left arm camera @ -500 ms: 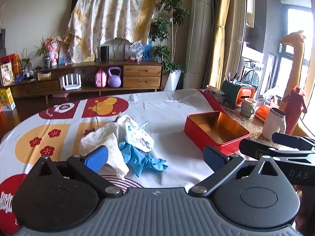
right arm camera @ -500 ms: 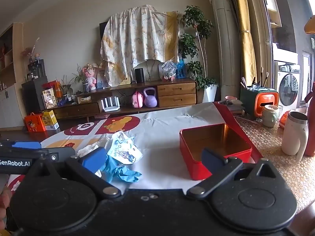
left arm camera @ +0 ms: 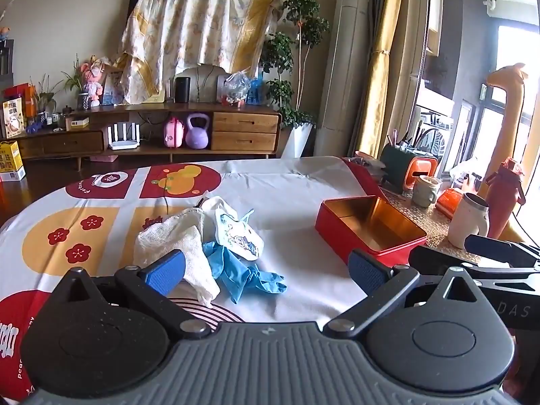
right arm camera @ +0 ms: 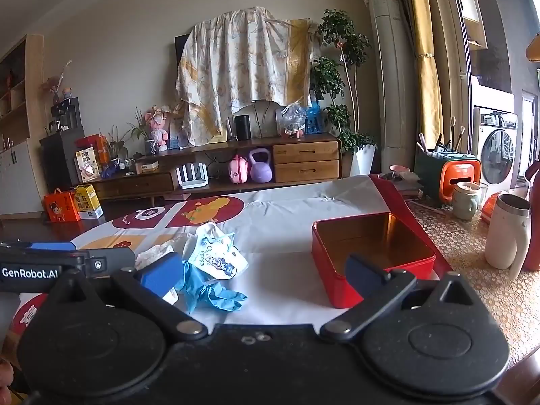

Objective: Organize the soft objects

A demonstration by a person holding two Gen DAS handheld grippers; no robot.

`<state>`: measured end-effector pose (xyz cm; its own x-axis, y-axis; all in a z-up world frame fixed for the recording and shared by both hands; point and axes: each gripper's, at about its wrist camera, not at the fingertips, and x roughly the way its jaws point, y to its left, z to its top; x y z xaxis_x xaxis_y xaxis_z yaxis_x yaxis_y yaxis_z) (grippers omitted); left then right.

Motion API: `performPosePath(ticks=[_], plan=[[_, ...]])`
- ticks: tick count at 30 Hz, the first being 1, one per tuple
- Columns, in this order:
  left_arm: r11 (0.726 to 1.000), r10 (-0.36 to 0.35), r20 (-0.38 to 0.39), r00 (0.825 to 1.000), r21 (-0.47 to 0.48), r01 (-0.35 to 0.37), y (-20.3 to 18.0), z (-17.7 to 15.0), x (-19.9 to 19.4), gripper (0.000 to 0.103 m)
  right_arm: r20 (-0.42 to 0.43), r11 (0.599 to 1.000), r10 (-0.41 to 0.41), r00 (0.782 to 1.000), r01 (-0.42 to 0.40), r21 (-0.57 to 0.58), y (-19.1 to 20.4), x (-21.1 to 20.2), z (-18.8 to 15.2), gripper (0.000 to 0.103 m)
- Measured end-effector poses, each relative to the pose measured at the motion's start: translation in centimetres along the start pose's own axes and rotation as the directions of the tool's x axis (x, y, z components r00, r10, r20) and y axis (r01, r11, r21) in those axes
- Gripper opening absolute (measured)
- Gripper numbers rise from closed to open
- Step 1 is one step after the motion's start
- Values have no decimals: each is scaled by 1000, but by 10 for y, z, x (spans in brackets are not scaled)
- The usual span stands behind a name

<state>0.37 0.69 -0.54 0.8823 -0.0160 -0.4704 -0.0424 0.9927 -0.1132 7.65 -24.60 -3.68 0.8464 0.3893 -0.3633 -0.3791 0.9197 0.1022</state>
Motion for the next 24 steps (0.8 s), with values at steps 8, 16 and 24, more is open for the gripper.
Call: performPosePath(ticks=[8,16,24], plan=[[1000,5,6,1000,-1,-5,2,0,-3,103,1,1000,4,1000,-4,5,2,-1,-2,103],[1000,6,3,1000,-1,-6,2,0,-4,103,-1,1000,5,1000,-5,6,2,1,-2,103],[1000,7,2,1000,-2,-7,2,1,-4,103,-2,1000,5,1000,-5,7,3,0,-2,103]])
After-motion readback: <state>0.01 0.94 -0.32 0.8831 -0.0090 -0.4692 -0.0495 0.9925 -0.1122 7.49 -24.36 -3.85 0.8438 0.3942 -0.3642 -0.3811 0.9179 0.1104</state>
